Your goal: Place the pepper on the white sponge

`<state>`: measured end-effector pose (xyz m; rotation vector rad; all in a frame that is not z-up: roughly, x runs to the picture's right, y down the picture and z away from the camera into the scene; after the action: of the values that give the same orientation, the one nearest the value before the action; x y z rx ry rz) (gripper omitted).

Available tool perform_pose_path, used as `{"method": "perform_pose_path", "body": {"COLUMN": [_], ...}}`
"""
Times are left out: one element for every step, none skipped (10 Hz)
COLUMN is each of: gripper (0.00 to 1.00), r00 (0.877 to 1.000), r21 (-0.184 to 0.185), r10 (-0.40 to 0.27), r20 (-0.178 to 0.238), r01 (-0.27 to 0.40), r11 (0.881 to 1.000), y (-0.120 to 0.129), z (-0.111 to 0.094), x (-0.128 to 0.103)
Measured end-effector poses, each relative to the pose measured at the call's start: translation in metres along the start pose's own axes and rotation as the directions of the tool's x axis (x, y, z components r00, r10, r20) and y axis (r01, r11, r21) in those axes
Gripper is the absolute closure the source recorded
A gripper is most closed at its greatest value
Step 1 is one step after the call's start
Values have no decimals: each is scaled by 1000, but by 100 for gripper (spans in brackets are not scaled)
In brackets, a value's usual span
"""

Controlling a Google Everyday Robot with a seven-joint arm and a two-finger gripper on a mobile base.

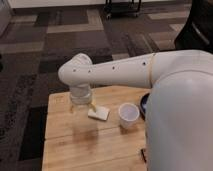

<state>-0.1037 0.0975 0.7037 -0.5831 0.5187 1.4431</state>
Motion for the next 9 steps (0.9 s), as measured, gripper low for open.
{"method": "perform_pose_path", "body": {"gripper": [35,35,35,35,35,35,35,35,35], "r00": [1000,1000,1000,999,997,996,993,989,983], "r21": [0,0,5,17,9,4,-1,-4,-23], "r10": [0,1,11,30,59,78,100,122,159], "r20": [0,0,12,24,40,51,67,79,94], "r01": [0,-1,-11,-30,-59,-78,-101,-123,-158], "r11": [1000,1000,1000,999,998,997,995,992,987], "y": [0,0,-7,-21,-37,-50,-69,-86,-110], "z": [0,0,-3,-5,-10,-13,-20,-26,-35], "x": [0,0,-1,-1,-1,0,1,3,8]}}
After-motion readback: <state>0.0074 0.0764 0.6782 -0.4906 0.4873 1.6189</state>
